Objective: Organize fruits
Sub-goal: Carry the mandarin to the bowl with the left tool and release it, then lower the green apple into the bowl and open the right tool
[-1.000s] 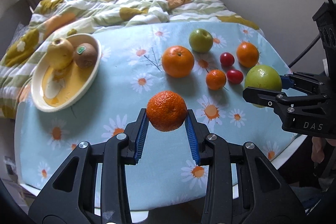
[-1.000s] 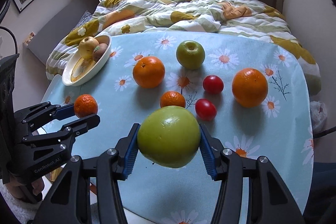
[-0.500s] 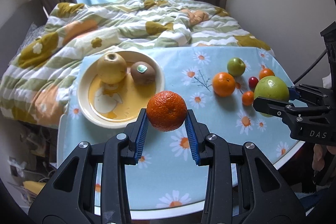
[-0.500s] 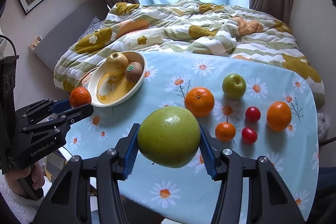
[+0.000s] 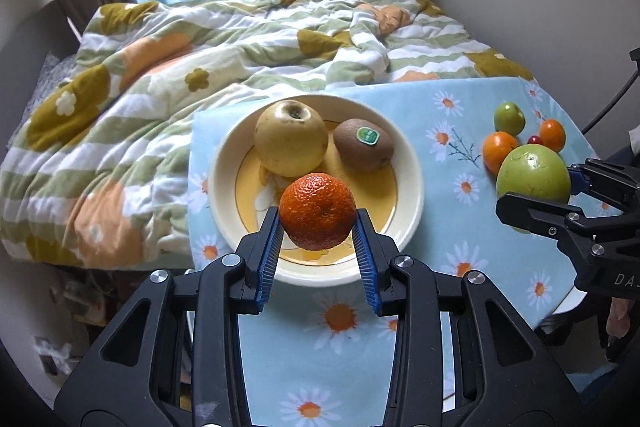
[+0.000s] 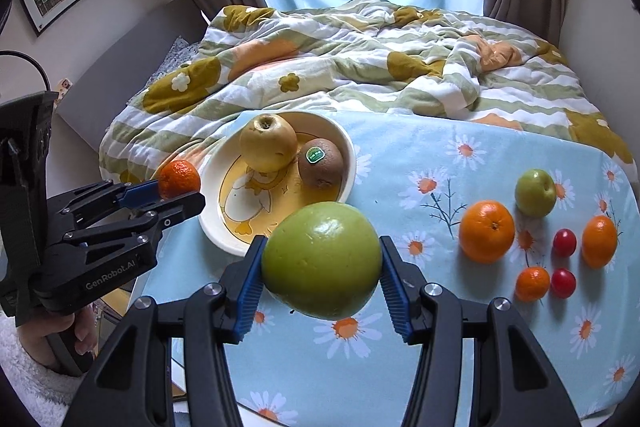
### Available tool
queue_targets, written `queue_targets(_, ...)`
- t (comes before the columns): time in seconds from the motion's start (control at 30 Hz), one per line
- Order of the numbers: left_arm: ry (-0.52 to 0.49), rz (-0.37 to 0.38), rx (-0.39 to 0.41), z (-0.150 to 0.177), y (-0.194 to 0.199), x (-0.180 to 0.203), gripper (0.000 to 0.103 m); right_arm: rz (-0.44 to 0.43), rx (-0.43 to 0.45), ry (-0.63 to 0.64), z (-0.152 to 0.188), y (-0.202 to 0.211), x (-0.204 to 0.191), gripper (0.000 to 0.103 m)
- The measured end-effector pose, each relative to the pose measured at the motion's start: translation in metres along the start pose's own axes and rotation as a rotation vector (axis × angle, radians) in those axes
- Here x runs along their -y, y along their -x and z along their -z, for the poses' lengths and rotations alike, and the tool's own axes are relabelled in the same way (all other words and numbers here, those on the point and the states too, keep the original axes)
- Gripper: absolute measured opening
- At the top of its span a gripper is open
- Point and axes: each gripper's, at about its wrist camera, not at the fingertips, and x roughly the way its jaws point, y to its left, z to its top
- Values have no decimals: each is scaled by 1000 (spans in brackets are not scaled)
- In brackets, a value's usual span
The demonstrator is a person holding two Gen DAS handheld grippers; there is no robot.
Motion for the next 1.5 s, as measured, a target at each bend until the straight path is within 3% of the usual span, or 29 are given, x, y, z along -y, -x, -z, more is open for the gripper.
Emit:
queue_targets(0.3, -71, 25, -67, -7, -56, -38, 42, 46, -25, -68, -7, -34, -16, 50)
queue_targets(0.57, -145, 63, -84, -11, -78, -40, 45, 86, -32, -108, -10, -41, -17, 50)
queue_targets(0.6, -147, 63, -82, -12, -77, -40, 50, 89, -32, -112, -11, -41, -18, 50)
queue_targets(0.67, -148, 61, -73, -12, -74, -39, 103, 93, -30, -115, -13, -39, -17, 50)
queue_targets(1.07, -98, 49, -64, 1, -49, -36, 103, 82, -31, -74, -22, -37, -15, 50)
queue_targets(1.5, -5, -17, -79, 23, -22, -37, 103, -14, -90, 59, -32, -72, -33, 50)
